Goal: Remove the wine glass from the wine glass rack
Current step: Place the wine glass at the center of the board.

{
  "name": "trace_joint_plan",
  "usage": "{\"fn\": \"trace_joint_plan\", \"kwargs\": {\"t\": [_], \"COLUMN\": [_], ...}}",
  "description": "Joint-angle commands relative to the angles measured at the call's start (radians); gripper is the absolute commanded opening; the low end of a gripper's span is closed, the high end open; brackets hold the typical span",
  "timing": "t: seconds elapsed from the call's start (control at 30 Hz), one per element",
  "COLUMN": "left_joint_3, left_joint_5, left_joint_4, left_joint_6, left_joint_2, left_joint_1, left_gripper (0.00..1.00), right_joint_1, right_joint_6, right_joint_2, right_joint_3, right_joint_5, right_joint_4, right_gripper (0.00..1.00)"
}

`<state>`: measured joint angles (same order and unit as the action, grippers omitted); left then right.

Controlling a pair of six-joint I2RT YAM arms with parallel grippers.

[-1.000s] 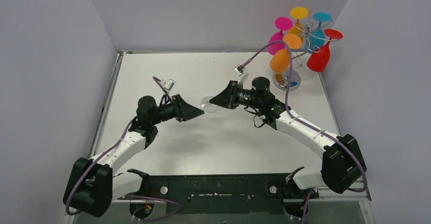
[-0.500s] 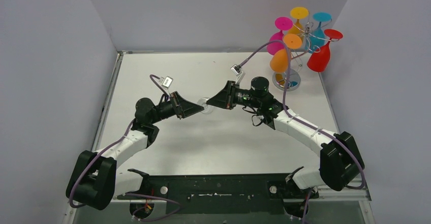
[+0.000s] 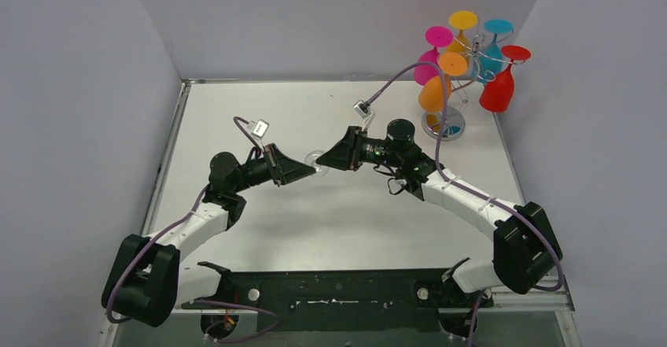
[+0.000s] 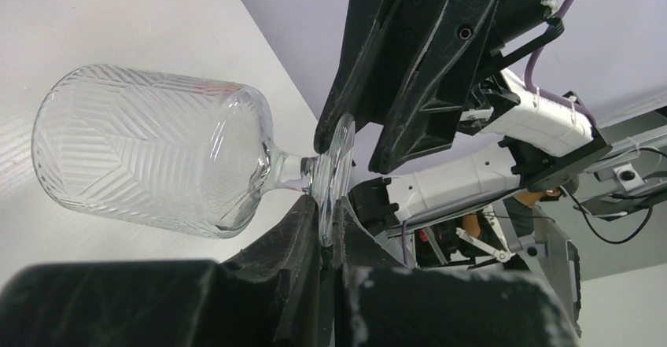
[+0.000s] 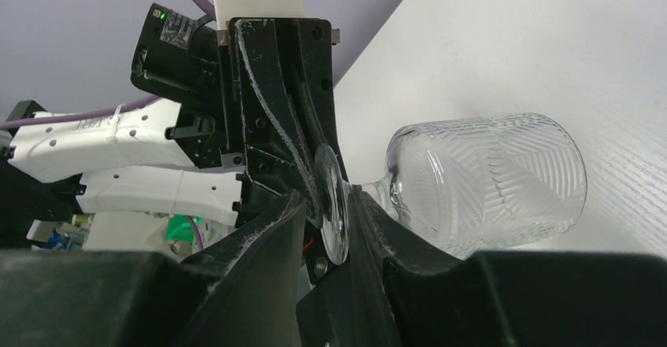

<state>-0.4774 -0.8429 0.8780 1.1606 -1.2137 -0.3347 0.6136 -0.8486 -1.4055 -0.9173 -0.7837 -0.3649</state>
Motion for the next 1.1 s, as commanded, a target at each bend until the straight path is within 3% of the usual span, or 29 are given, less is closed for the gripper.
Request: {"fn": "trace_joint_plan", "kwargs": {"t": [0.0,0.3,0.47,0.57,0.9,1.07], "left_joint_3": [-0.036,-0.062,-0.071,-0.079,-0.099,-0.102], "left_joint_5": [-0.007,0.013,0.01,0.0,0.015,0.019], "left_joint_4": [-0.006,-0.149,-0.181,-0.186,-0.265,-0.288], "left_joint_6": [-0.082,-0.184,-0.213,-0.23,-0.324,-0.361], "left_joint_2": [0.056,0.124,0.14,0.148,0.207,0.228], "left_joint_1": [-0.007,-0.007,-0.007,-0.007,-0.009,-0.01], "left_gripper": [0.0,0.0,0.0,0.0,0.0,0.0], "right_joint_1": [0.022,0.022,0.014,0.015,0.028,0.056], "right_joint_6": [0.027,0.049,0.073,0.08,0.066,0.074], "right_joint_2": [-0.004,0.003,0.062,0.072,0.094,0.087], "right_joint_3": [-0.045,-0.041,-0.007,0.002,0.065,0.07], "right_joint_5": [-0.06,-0.094,-0.049,-0.07,-0.107,-0.115], "right_joint_4": [-0.068,-0.023,-0.022,-0.028,-0.101,-0.142], "right_gripper": [0.32,0.35,0.54,0.59,0.6,0.54]}}
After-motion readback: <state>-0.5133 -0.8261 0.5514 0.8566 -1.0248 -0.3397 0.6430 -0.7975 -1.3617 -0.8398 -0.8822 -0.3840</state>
